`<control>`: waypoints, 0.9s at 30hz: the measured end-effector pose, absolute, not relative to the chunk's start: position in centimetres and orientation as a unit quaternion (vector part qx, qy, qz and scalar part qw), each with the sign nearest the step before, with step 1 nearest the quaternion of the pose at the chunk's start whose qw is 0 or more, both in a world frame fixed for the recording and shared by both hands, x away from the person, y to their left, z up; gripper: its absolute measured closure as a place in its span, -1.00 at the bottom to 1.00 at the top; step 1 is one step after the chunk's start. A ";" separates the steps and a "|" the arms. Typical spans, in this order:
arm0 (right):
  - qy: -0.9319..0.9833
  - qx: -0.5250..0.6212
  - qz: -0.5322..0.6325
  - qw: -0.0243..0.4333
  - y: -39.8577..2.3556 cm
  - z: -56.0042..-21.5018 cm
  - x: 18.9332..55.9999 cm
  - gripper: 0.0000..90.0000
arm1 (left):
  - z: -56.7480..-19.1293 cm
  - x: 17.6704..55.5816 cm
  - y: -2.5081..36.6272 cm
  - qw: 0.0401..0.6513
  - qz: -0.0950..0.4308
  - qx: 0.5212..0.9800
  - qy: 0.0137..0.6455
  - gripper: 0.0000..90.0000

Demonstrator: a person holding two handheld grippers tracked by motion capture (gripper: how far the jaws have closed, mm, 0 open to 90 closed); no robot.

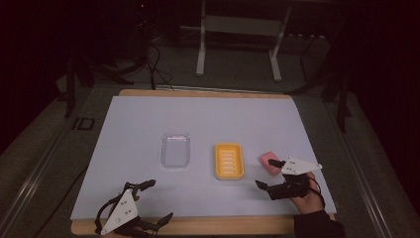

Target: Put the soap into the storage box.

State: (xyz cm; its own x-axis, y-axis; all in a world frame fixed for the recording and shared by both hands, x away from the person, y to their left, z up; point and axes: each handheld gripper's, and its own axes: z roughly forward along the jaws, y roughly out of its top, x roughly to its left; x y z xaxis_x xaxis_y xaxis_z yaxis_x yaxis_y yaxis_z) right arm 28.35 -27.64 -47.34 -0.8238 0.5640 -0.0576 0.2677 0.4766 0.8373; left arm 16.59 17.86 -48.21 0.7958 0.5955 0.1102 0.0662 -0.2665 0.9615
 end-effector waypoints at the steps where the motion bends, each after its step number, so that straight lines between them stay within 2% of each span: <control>1: 0.843 0.247 0.448 0.165 -27.6 -47.3 28.3 -0.70 | -48.2 16.6 17.9 0.565 0.234 0.760 0.218 -0.96; 3: 0.835 0.283 0.436 0.182 -28.0 -47.2 28.5 -0.68 | -48.2 16.6 17.9 0.564 0.236 0.760 0.219 -0.96; 17: 0.836 0.372 0.352 0.197 -29.5 -47.2 29.5 -0.70 | -48.2 16.6 17.8 0.562 0.236 0.762 0.217 -0.96; 21: 0.846 0.394 0.316 0.172 -29.7 -47.4 30.1 -0.70 | -48.2 16.5 17.7 0.562 0.238 0.762 0.218 -0.96; 26: 0.850 0.409 0.289 0.166 -29.7 -47.6 30.3 -0.70 | -48.2 16.5 17.7 0.560 0.239 0.762 0.219 -0.96; 27: 0.845 0.434 0.280 0.141 -29.9 -47.6 30.6 -0.70 | -48.3 16.5 17.7 0.559 0.241 0.763 0.218 -0.96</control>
